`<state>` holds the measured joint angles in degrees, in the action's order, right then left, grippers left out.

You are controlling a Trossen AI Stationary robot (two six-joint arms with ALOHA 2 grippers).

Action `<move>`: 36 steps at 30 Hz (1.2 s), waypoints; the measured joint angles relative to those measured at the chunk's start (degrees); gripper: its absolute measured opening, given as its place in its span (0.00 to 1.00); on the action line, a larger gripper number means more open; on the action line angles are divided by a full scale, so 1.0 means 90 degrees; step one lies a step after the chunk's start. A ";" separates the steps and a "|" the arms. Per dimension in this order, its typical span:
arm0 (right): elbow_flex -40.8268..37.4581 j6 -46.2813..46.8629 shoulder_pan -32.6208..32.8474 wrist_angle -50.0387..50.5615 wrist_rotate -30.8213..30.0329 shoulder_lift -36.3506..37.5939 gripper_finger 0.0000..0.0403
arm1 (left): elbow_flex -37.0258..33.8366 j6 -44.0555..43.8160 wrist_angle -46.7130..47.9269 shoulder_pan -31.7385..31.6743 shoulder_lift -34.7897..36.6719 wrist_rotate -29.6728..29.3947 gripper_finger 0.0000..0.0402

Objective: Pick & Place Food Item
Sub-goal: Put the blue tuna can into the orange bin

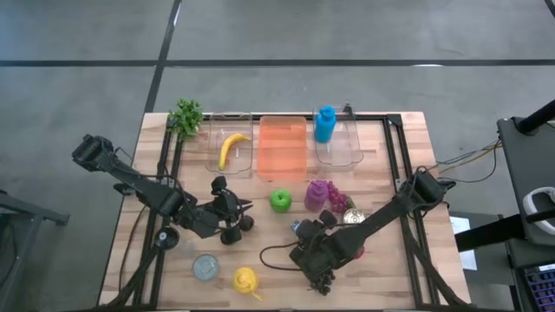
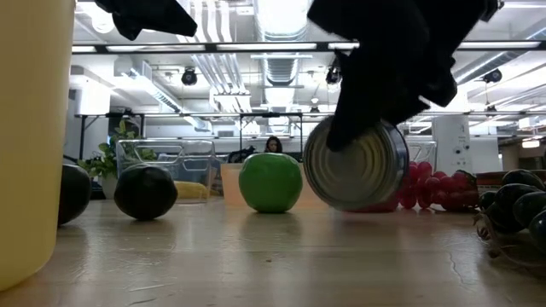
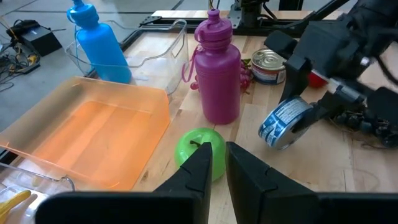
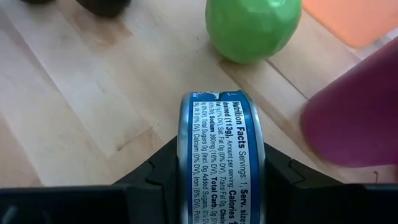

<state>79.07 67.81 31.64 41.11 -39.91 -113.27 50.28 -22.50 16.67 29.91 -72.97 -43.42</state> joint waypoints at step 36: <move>0.0466 -0.3454 -0.1425 -0.0491 -0.1699 0.3235 0.33 | 0.0000 0.0004 -0.0015 0.0001 0.0002 -0.0001 0.12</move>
<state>83.26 36.72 18.81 36.69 -55.20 -84.16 50.28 -22.46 16.53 29.92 -72.95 -43.43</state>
